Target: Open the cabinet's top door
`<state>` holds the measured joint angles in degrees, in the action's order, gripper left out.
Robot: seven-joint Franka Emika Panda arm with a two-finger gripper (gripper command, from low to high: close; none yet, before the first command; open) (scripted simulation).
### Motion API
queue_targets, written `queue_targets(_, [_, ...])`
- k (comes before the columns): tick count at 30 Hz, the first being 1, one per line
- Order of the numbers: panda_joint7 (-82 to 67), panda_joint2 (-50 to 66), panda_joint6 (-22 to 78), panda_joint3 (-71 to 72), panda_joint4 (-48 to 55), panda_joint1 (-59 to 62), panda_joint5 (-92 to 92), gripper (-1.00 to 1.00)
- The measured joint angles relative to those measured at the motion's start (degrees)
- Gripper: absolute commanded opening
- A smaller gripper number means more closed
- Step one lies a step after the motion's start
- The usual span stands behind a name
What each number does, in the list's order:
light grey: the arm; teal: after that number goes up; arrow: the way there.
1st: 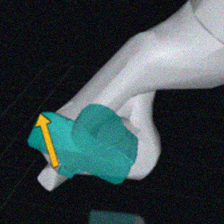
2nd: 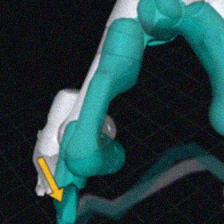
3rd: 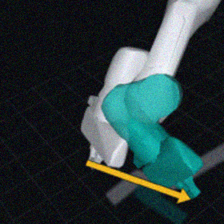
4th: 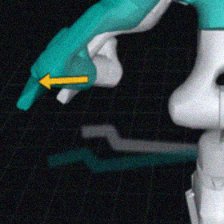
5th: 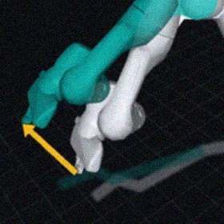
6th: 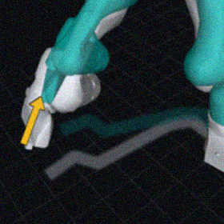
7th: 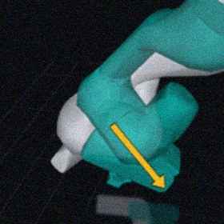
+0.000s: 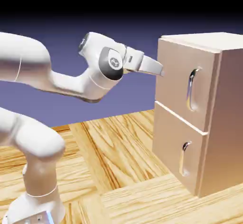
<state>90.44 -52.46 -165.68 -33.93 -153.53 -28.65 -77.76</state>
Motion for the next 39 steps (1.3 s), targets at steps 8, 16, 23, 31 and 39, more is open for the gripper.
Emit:
queue_targets(8, [12.3, -5.1, 2.1, -8.7, 1.9, -7.2, -19.9, 0.00])
queue_targets(16, [24.6, -10.2, 4.3, -17.4, 3.8, -14.3, -39.9, 0.00])
queue_targets(23, [35.4, -14.6, 6.1, -25.0, 5.5, -20.6, -57.3, 0.00])
queue_targets(31, [47.7, -19.7, 8.3, -33.7, 7.4, -27.8, -77.2, 0.00])
queue_targets(39, [51.8, -19.8, 10.6, -39.5, 14.4, -38.4, -84.9, 0.00])
